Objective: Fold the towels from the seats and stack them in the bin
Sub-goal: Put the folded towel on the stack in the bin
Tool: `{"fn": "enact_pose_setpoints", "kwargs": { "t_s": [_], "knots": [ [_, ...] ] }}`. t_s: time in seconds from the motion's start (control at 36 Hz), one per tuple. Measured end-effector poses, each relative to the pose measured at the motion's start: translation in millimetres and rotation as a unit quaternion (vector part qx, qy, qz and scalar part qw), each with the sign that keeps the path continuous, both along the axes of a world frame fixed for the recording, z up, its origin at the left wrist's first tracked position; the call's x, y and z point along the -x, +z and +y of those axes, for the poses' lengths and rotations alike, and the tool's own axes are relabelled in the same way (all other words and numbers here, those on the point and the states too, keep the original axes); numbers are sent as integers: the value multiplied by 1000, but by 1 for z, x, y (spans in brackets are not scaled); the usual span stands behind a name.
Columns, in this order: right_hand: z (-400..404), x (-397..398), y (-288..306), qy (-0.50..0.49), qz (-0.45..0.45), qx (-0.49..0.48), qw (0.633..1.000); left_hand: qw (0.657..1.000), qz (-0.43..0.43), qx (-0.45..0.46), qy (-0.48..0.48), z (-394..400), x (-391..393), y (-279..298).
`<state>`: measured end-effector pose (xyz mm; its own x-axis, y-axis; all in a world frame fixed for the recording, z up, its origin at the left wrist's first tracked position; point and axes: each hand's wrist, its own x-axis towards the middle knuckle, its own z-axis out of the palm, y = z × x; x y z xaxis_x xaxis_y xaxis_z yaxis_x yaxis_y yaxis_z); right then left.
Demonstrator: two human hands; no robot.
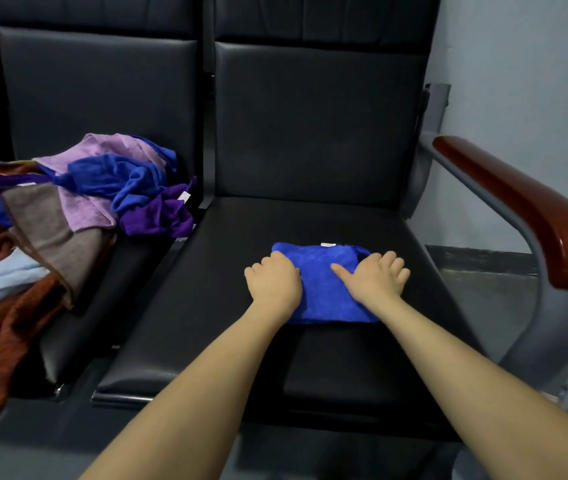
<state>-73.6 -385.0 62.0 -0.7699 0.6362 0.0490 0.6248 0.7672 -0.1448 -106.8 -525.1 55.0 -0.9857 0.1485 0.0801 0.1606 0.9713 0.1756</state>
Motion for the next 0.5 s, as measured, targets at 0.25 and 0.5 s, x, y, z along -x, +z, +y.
{"fn": "enact_pose_setpoints", "kwargs": {
  "t_s": [0.25,0.5],
  "knots": [
    [-17,-9,8,81,76,78,991,997,46,-45,-42,-2,-6,11],
    [-16,-36,49,75,208,97,970,989,111,-56,-85,7,-13,40]
  ]
}}
